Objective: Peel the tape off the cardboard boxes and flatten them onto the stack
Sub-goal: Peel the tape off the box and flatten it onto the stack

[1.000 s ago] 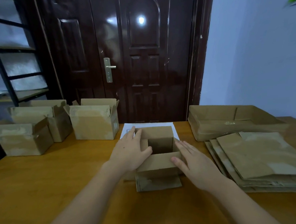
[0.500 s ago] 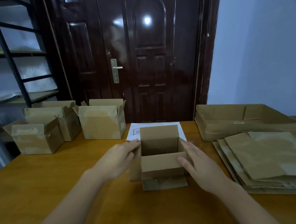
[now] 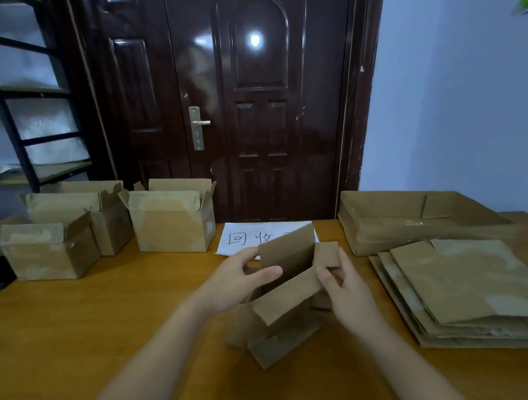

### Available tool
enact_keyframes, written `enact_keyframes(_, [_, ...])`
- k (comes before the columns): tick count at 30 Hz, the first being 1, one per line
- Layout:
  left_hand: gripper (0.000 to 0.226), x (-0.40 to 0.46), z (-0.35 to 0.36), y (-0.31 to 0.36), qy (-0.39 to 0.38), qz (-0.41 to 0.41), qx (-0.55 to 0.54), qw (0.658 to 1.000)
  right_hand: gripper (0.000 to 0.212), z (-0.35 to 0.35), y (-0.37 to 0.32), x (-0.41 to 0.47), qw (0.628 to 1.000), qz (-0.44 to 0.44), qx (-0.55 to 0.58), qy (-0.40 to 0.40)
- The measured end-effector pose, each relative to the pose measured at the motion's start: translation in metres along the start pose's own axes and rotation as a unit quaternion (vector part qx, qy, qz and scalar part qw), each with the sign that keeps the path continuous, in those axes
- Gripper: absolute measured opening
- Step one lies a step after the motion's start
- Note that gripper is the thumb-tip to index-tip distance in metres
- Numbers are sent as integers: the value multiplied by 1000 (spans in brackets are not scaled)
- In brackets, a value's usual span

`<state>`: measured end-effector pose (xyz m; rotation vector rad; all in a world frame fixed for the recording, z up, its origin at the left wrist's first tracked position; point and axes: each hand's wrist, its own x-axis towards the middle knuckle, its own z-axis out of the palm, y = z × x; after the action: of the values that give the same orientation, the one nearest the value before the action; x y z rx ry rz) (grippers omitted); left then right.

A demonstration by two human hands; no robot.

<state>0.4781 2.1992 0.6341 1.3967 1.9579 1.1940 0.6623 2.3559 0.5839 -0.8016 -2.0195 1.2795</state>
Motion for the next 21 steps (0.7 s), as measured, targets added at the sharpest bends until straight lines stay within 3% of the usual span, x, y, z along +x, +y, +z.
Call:
enact_keyframes(2, [51,-5,9,9,-53,31,-18,998,60,-3,-16,3,998,29,51,6])
enact_keyframes(4, [58,-10,20,18,-92,58,-2,994,29,-8,-33,7,997,28,77,-6])
enact_keyframes(7, [76,-15,41,29,-99,94,77,988,52,-21,-52,11,995,-18,76,-55])
enact_keyframes(10, [88,-16,61,37,-97,102,154,978,50,-34,-60,18,994,11,-8,-113])
enact_keyframes(12, [91,-15,72,38,-107,94,144,979,61,-46,-52,22,992,14,-30,-124])
enact_keyframes(14, [88,-13,79,36,-109,100,109,983,63,-54,-50,20,992,26,-41,-112])
enact_keyframes(16, [80,-12,84,29,-94,110,50,988,49,-59,-45,16,993,29,-37,-108])
enact_keyframes(19, [68,-6,82,18,-15,91,-29,995,41,-65,-43,11,993,37,30,-106])
enact_keyframes(21, [58,2,77,5,57,58,-4,997,42,-69,-45,10,989,35,90,-113])
